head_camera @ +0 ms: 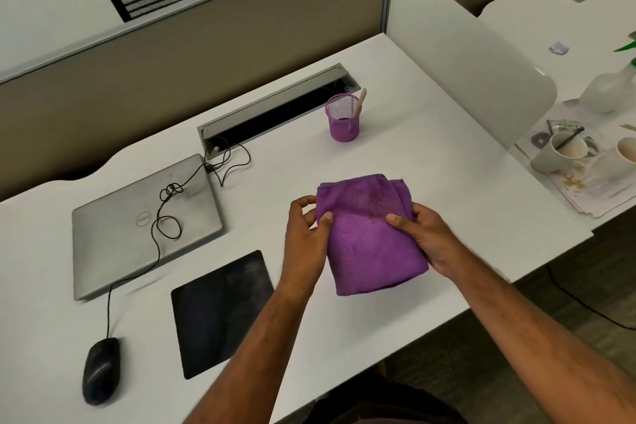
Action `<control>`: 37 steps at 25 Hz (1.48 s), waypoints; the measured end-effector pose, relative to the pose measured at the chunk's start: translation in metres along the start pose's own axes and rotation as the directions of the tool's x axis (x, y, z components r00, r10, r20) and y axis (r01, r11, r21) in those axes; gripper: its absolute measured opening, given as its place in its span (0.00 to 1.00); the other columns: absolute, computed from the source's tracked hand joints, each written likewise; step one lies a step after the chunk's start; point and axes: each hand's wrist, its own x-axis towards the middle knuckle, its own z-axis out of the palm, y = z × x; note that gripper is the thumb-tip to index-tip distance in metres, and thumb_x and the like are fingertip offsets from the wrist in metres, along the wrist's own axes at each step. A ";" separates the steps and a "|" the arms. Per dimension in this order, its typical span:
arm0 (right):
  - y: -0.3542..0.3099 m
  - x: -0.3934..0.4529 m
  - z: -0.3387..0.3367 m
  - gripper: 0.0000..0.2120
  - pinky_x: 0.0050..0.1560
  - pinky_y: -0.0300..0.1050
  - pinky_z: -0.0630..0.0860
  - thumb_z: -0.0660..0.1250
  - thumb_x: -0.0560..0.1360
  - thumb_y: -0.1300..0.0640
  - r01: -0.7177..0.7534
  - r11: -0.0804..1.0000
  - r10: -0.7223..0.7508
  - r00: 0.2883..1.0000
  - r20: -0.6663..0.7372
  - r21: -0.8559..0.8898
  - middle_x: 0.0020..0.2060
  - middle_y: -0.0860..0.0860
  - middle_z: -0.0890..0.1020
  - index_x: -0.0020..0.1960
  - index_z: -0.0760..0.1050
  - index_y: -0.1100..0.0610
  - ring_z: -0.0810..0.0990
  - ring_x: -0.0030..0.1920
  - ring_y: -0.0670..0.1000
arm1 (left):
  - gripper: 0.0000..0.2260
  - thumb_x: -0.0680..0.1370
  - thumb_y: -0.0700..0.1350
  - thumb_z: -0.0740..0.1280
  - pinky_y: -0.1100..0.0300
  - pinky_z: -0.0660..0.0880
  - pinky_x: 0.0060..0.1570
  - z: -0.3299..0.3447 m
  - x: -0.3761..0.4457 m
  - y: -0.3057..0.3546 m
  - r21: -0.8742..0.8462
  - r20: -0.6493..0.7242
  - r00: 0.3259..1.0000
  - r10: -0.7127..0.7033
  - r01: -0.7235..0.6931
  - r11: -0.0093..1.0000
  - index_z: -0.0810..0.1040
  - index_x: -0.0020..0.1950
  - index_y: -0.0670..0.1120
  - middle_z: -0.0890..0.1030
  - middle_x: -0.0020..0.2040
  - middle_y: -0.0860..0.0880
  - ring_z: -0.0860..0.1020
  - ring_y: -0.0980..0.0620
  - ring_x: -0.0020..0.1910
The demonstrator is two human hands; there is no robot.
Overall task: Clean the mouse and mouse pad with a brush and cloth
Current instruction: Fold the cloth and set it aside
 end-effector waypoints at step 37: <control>0.013 0.058 -0.137 0.39 0.82 0.60 0.42 0.37 0.79 0.33 0.120 -0.115 -0.266 0.953 0.147 -0.986 0.84 0.53 0.46 0.84 0.42 0.54 0.42 0.83 0.56 | 0.37 0.84 0.66 0.47 0.44 0.33 0.80 0.185 0.051 -0.113 0.794 0.505 0.860 0.080 -0.499 0.346 0.37 0.84 0.46 0.38 0.85 0.46 0.34 0.46 0.82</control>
